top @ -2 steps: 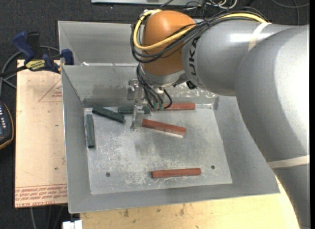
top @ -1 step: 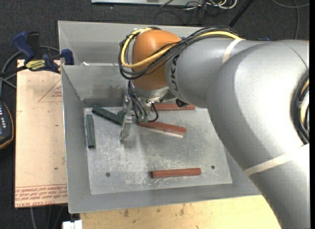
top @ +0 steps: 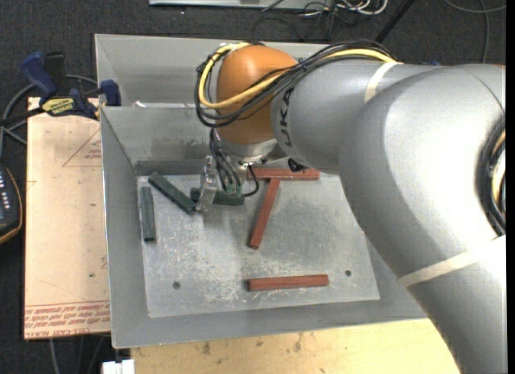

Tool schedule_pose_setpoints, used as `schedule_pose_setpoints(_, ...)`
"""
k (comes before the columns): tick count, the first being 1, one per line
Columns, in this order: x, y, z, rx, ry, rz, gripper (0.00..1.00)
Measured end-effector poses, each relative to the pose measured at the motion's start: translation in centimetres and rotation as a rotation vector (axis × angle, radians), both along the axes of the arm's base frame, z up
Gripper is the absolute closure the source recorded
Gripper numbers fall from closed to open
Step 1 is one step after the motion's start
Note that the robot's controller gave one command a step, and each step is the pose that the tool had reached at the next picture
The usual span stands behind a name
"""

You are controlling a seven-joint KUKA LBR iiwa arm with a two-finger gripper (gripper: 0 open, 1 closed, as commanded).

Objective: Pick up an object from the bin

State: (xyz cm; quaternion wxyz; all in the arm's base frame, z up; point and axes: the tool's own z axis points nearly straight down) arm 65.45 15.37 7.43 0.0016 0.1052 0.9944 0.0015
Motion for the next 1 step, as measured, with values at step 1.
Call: schedule_pose_setpoints(1, 0.30, 1.01, 13.39, 0.001, -0.009, 0.042, 1.00)
